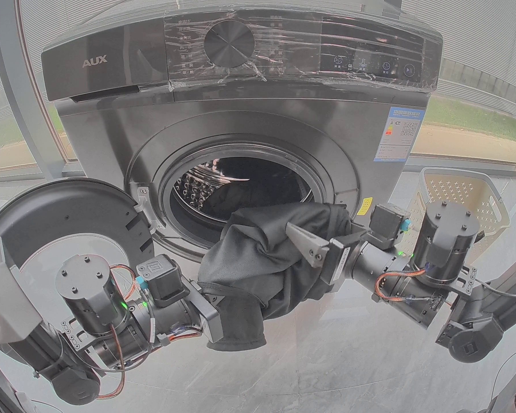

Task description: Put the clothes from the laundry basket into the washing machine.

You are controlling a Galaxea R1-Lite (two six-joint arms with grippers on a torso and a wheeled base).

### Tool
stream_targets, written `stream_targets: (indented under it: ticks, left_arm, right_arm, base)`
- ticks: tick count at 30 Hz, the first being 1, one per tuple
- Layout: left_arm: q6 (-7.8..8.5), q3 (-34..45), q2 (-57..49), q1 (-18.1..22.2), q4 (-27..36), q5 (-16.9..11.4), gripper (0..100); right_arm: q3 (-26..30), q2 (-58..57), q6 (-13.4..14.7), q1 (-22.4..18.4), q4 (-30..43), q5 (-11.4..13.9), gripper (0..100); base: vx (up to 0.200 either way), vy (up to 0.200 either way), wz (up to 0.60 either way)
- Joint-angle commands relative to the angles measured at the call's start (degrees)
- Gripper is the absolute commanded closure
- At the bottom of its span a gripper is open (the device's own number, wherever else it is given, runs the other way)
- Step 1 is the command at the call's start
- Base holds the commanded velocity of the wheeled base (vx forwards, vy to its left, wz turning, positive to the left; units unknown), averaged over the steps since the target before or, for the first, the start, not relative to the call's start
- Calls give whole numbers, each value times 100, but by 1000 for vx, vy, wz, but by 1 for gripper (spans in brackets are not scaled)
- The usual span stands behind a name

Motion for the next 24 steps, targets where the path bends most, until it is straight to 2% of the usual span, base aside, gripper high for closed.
stream_targets:
  ticks: [1,7,14,19,22,24]
  left_arm:
    - [-17,-46,-377,-51,-21,16,100]
    - [-43,-151,-333,-51,-21,7,100]
    - [-157,-327,-307,-34,-21,7,100]
    - [-236,-397,-254,-25,-21,25,100]
    - [-245,-397,-210,-34,-12,60,100]
    - [-245,-380,-87,-34,15,192,100]
  right_arm:
    - [290,121,-17,-25,55,-10,0]
    - [720,165,-254,-60,161,-10,0]
    - [1239,173,-316,-25,521,-10,0]
    - [1670,288,-465,89,477,148,0]
    - [1643,332,-456,186,424,227,0]
    - [1555,358,-491,256,301,253,0]
  base:
    - [0,0,0]
    - [0,0,0]
    - [0,0,0]
    - [0,0,0]
    - [0,0,0]
    - [0,0,0]
